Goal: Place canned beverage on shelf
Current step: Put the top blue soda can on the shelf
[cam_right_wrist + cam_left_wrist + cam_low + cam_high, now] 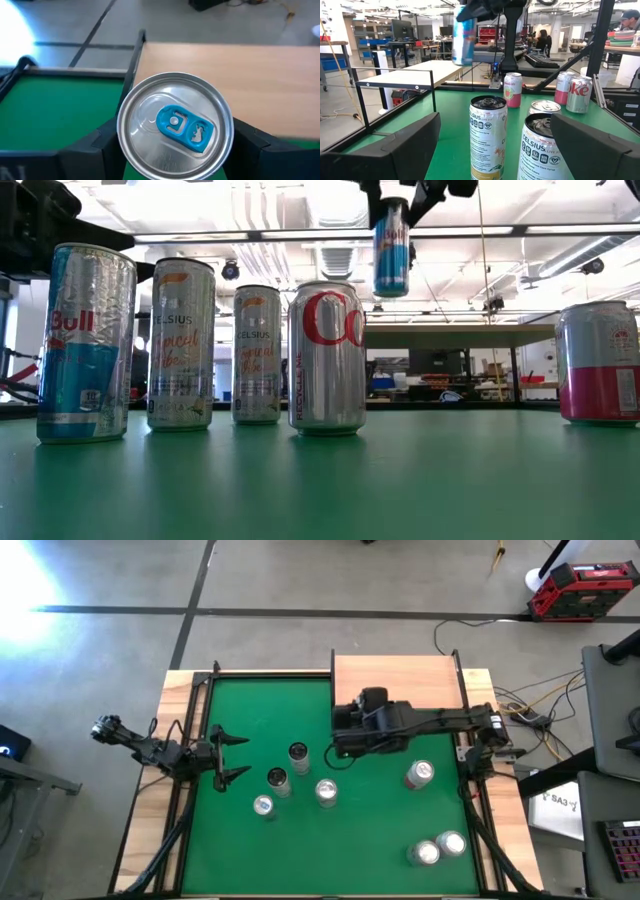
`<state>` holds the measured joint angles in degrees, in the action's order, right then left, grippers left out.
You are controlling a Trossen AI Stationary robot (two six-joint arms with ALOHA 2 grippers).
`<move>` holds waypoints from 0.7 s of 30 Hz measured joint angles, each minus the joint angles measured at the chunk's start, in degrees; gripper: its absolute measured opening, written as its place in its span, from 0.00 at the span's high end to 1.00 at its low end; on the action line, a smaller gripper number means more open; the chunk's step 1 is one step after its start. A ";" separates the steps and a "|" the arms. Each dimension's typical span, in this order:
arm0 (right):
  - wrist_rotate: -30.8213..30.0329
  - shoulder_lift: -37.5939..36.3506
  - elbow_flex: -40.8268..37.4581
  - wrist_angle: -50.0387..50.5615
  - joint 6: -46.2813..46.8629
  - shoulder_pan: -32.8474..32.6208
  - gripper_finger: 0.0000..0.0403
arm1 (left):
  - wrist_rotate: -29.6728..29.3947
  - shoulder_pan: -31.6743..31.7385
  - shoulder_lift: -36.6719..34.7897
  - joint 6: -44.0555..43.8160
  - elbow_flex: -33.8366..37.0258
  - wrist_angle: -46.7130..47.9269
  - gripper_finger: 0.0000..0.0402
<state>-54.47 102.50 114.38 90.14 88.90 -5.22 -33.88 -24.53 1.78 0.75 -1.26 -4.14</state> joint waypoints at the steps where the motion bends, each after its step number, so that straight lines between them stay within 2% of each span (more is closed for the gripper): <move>1: -0.48 -0.03 -0.01 -0.04 -0.04 0.60 0.43 | 0.00 0.00 0.00 0.01 0.00 0.01 0.10; 7: -1.19 -0.05 -0.21 -3.61 -3.67 5.02 0.42 | 0.00 0.00 0.00 0.01 0.00 0.00 0.10; 21: 0.85 2.75 -0.30 -21.24 -22.52 17.74 0.42 | 0.00 0.00 0.00 0.01 0.00 0.00 0.10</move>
<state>-53.62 105.25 114.08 68.90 66.39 12.52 -33.88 -24.53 1.78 0.75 -1.26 -4.14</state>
